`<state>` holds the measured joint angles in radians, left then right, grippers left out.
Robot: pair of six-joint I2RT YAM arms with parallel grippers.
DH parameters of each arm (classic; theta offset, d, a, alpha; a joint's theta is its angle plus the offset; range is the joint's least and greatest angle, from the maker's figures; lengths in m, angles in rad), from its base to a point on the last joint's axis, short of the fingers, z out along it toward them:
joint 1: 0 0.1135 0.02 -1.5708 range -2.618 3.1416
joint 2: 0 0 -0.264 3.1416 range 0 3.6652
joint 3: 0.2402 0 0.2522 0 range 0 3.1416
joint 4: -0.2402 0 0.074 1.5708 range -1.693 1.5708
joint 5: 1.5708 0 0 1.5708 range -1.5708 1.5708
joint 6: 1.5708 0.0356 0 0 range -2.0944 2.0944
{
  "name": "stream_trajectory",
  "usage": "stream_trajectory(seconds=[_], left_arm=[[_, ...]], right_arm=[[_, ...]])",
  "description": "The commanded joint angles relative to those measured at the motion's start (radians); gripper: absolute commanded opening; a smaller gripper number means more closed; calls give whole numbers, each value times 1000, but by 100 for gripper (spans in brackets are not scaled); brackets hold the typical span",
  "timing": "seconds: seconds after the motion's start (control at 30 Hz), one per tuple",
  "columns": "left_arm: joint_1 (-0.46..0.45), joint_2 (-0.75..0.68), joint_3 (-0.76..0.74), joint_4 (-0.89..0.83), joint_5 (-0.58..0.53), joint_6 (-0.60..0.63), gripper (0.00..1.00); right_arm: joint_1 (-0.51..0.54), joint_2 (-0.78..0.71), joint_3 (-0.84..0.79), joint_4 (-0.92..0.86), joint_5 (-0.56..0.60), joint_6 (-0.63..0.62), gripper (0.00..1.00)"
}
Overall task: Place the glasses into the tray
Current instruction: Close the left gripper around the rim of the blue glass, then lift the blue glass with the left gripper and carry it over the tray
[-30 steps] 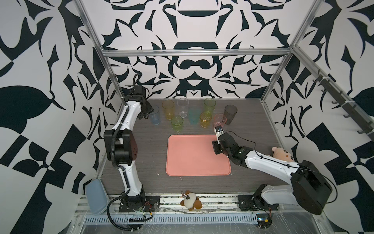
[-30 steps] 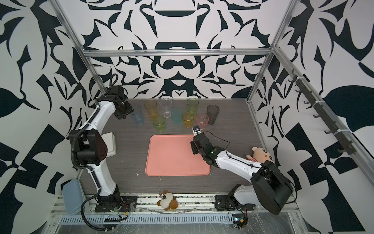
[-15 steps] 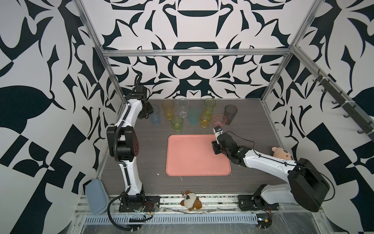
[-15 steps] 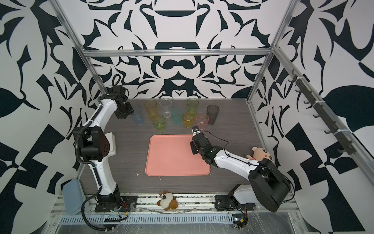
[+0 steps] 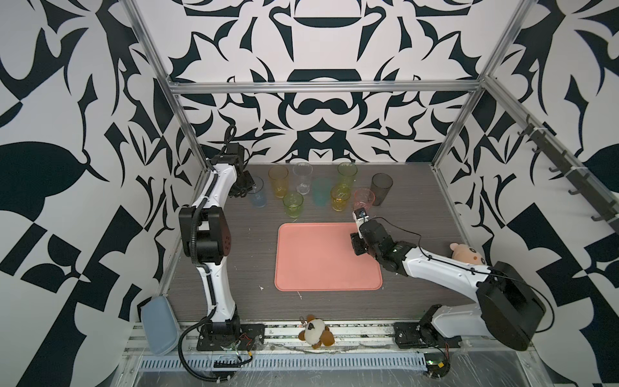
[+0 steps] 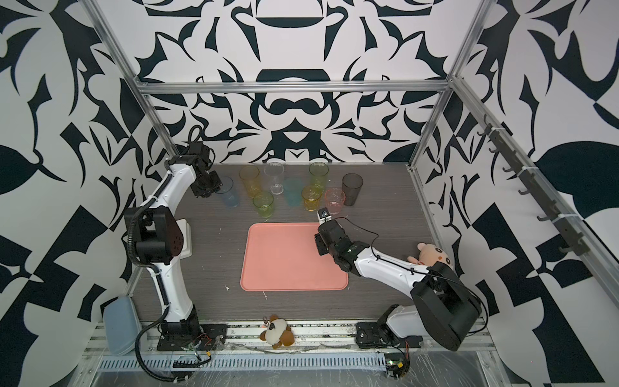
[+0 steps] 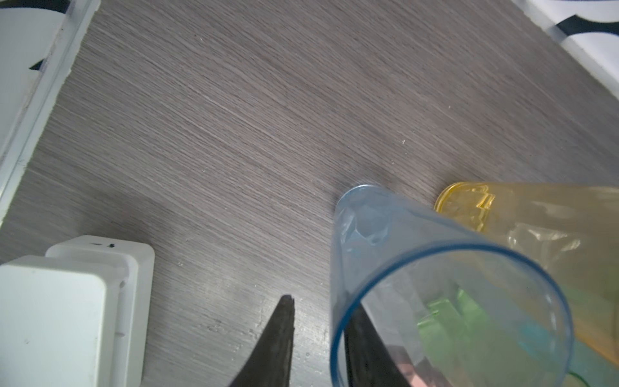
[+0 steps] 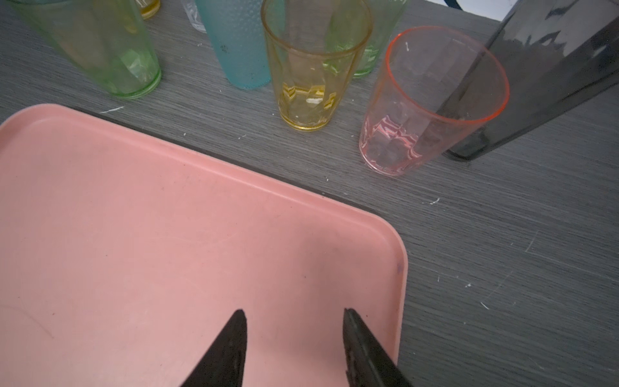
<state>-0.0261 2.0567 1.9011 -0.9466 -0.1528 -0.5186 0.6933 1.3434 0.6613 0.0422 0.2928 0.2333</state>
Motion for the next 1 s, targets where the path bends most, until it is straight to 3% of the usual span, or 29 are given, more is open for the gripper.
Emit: stream_trajectory(seconds=[0.0, 0.6, 0.97], left_arm=[[6, 18, 31, -44, 10, 3, 28], [5, 33, 46, -45, 25, 21, 15], [3, -104, -40, -99, -57, 48, 2]], right_arm=[[-1, 8, 43, 11, 5, -6, 50], [-2, 22, 54, 4, -9, -5, 49], [-2, 34, 66, -8, -12, -5, 48]])
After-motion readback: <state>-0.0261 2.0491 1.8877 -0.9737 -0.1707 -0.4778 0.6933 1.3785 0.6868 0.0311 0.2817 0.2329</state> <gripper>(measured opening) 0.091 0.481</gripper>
